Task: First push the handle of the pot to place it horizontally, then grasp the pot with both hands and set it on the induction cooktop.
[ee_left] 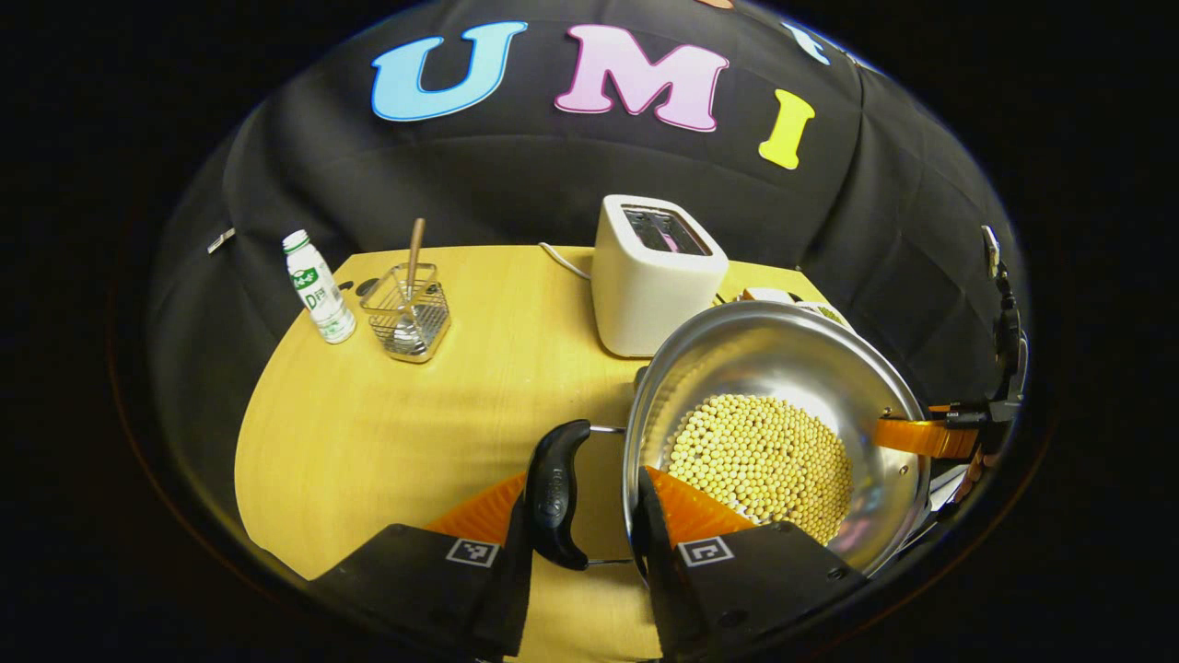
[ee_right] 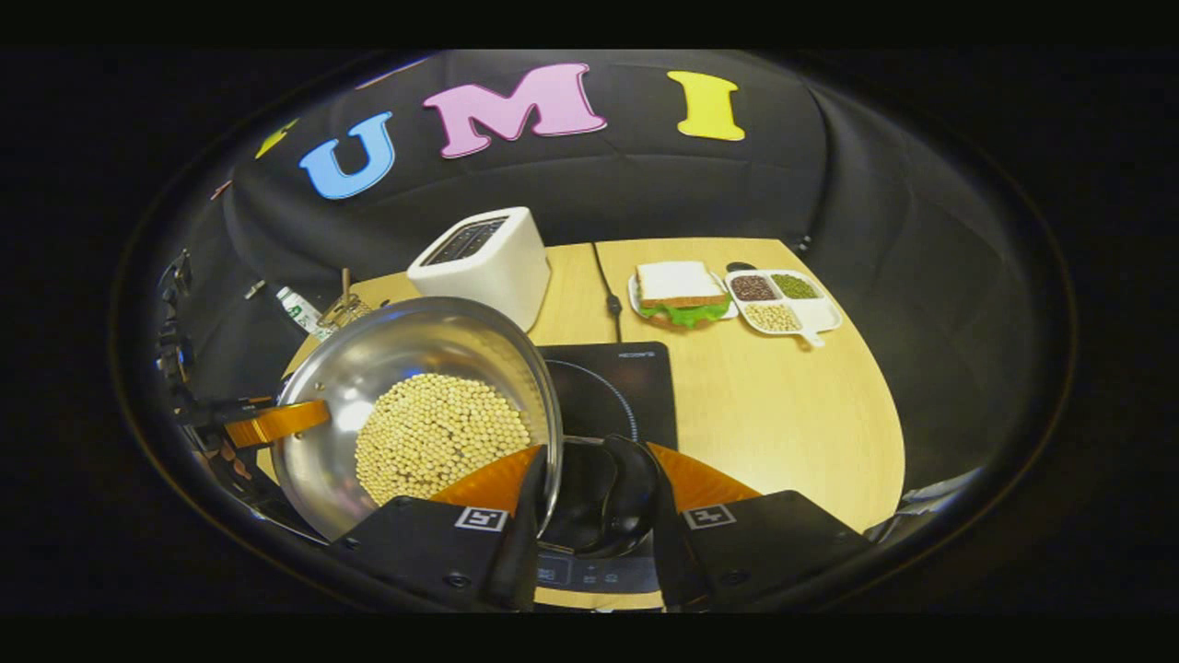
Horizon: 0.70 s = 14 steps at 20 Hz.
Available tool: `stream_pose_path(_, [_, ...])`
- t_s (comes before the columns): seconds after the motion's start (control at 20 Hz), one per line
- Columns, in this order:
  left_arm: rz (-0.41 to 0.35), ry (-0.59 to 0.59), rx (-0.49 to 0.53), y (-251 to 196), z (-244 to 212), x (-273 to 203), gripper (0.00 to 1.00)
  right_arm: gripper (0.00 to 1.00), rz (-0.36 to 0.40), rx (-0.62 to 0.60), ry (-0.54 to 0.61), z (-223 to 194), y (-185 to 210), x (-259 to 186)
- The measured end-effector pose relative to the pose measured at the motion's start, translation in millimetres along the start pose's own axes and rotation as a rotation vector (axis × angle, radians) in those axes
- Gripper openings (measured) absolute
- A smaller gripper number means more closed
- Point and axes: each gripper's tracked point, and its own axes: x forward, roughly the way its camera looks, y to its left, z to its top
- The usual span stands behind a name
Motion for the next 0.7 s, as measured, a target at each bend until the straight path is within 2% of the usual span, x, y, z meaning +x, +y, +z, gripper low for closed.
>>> stream_pose_path(0.1, [-0.003, 0.003, 0.006, -12.5, 1.1, 6.4, 0.57, 0.53, -0.001, 0.013, 0.002, 0.0, -13.1, 2.6])
stream_pose_path(0.15, [-0.003, 0.003, 0.010, -18.3, 2.3, 8.7, 0.56, 0.58, -0.001, 0.018, 0.003, 0.1, -18.8, 4.6])
stream_pose_path(0.2, [-0.002, 0.004, 0.015, -22.2, 3.7, 11.6, 0.56, 0.54, -0.001, 0.022, 0.004, 0.6, -23.2, 6.9])
stream_pose_path(0.3, [-0.001, 0.005, 0.017, -27.7, 5.0, 18.5, 0.56, 0.53, 0.001, 0.031, 0.006, 1.6, -30.9, 11.6])
stream_pose_path(0.35, [0.001, 0.006, 0.014, -29.8, 5.4, 22.1, 0.56, 0.58, 0.001, 0.033, 0.008, 2.1, -33.4, 14.6])
stream_pose_path(0.4, [0.001, 0.009, 0.010, -31.3, 5.5, 25.4, 0.56, 0.58, 0.003, 0.030, 0.007, 3.3, -35.8, 17.8])
stream_pose_path(0.45, [0.001, 0.011, 0.006, -33.0, 5.6, 28.5, 0.56, 0.54, 0.004, 0.028, 0.008, 3.9, -38.1, 20.8])
stream_pose_path(0.5, [0.001, 0.013, 0.003, -33.7, 5.5, 31.0, 0.56, 0.58, 0.003, 0.030, 0.009, 4.8, -39.8, 23.3])
stream_pose_path(0.55, [0.001, 0.016, 0.002, -34.0, 5.5, 33.9, 0.56, 0.54, 0.002, 0.032, 0.012, 4.6, -41.2, 25.5])
stream_pose_path(0.7, [0.002, 0.017, -0.003, -34.2, 4.5, 41.0, 0.56, 0.54, 0.004, 0.030, 0.017, 4.9, -43.2, 33.2])
